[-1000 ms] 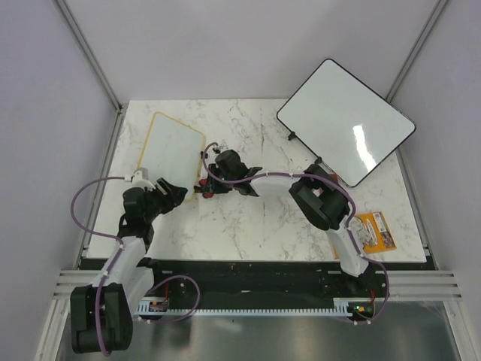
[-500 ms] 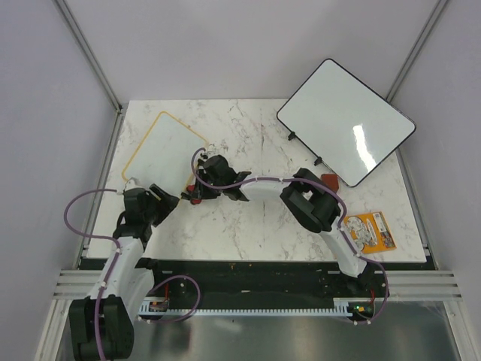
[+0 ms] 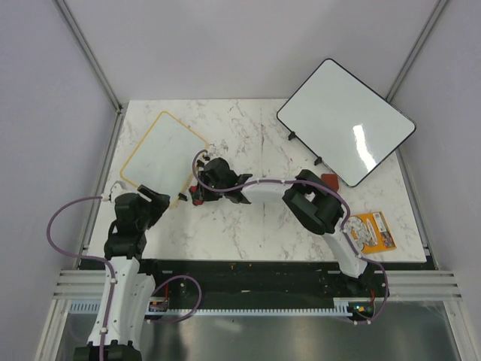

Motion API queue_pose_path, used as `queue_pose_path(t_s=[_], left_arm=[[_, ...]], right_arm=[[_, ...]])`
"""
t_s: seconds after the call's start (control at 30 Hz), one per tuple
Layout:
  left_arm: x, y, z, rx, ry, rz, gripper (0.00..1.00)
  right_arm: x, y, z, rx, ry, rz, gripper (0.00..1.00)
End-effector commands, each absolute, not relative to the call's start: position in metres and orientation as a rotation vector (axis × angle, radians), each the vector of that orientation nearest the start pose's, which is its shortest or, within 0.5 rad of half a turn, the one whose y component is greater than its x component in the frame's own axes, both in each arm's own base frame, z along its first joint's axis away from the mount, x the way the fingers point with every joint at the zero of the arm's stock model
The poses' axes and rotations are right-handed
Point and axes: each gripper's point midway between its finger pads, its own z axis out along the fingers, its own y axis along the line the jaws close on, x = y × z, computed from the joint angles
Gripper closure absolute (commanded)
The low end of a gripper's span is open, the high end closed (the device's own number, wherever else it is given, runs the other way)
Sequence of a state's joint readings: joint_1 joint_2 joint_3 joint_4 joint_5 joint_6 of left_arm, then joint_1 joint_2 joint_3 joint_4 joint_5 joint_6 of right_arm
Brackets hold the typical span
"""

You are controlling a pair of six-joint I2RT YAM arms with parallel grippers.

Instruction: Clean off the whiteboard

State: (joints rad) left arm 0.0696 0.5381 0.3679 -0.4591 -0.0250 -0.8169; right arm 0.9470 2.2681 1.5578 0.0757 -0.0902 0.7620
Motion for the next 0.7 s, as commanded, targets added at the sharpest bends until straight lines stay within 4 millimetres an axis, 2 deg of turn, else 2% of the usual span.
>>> queue_pose_path(t_s=[0.0,0.03,0.07,0.13,0.17,0.2,0.23,0.27,0.37,0.4,0.43,0.47,0.5,0.53,0.6,0.67], left_arm=[[0.243,-0.016,0.156,-0.720,1.896,-0.426,0.25],[0.245,-0.018,0.167,-0.671,1.867,-0.435,0.25],[0.246,-0.023,0.185,-0.574,1.830,-0.450,0.24],[0.252,-0.025,0.216,-0.492,1.737,-0.461,0.24],[0.251,-0.031,0.233,-0.434,1.692,-0.494,0.23],[0.253,-0.033,0.243,-0.413,1.661,-0.504,0.23],[0.256,-0.035,0.262,-0.371,1.594,-0.515,0.22],[0.260,-0.040,0.270,-0.333,1.588,-0.539,0.22],[0.270,-0.053,0.297,-0.231,1.568,-0.587,0.21],[0.283,-0.056,0.287,-0.232,1.630,-0.604,0.21],[0.286,-0.064,0.301,-0.161,1.629,-0.630,0.21],[0.291,-0.069,0.302,-0.134,1.647,-0.648,0.19],[0.302,-0.075,0.290,-0.123,1.707,-0.674,0.18],[0.305,-0.082,0.291,-0.076,1.720,-0.685,0.17],[0.313,-0.095,0.292,-0.031,1.741,-0.688,0.16],[0.322,-0.112,0.280,0.007,1.797,-0.656,0.15]], right_arm=[[0.327,0.483,0.083,-0.222,2.266,0.898,1.00],[0.329,0.478,0.087,-0.220,2.256,0.882,1.00],[0.335,0.471,0.102,-0.205,2.227,0.874,1.00],[0.342,0.455,0.106,-0.198,2.210,0.808,1.00],[0.347,0.448,0.118,-0.186,2.185,0.799,1.00],[0.351,0.437,0.116,-0.190,2.181,0.747,1.00],[0.359,0.427,0.119,-0.176,2.170,0.714,1.00],[0.360,0.417,0.125,-0.172,2.157,0.689,1.00],[0.380,0.376,0.124,-0.132,2.152,0.594,1.00],[0.384,0.365,0.123,-0.117,2.157,0.578,1.00],[0.397,0.346,0.122,-0.084,2.158,0.554,1.00],[0.400,0.334,0.120,-0.070,2.163,0.540,1.00],[0.404,0.326,0.119,-0.060,2.167,0.530,1.00],[0.412,0.314,0.117,-0.048,2.171,0.521,1.00],[0.417,0.306,0.112,-0.042,2.187,0.509,0.99],[0.421,0.304,0.109,-0.052,2.196,0.503,0.94]])
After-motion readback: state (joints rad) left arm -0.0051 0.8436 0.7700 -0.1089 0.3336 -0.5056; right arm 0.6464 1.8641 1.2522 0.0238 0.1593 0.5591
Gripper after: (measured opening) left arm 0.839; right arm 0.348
